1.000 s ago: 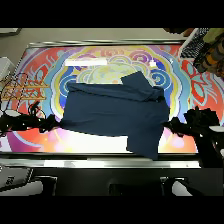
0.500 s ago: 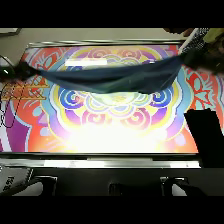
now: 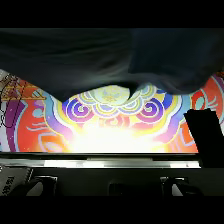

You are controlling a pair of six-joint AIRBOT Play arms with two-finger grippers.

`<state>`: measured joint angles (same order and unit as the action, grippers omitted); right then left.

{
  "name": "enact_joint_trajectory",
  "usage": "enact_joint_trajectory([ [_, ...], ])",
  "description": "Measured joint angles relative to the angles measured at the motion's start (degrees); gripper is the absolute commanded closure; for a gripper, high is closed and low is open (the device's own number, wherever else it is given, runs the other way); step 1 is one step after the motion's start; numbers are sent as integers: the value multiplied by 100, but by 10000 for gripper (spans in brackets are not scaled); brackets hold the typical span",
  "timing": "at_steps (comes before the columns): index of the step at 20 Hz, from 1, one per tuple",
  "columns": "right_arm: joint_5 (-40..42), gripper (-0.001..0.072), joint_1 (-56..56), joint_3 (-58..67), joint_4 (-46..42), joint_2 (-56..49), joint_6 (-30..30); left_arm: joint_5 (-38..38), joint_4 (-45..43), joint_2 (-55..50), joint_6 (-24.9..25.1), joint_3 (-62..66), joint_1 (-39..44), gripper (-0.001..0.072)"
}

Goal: Fold the clothes and pants, and hang the long-sleeved shirts on hangers.

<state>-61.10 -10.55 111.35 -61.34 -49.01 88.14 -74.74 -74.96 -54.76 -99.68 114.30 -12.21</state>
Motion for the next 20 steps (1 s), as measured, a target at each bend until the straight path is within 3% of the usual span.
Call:
enact_joint_trajectory([
  [6, -448, 680, 2, 70, -214, -173, 494, -74, -551, 74, -133, -280, 35, 696],
  [13, -1410, 680, 15, -109, -199, -2135, 553, 247, -400, -1556, 470, -1246, 564, 696],
  [16, -1191, 680, 120, -402, -254, -3220, 398, 833, -380, -2667, 590, -1390, 785, 696],
  [20, -267, 681, 369, -603, -295, -4640, 269, 1770, -361, -3980, 640, -1453, 946, 696],
])
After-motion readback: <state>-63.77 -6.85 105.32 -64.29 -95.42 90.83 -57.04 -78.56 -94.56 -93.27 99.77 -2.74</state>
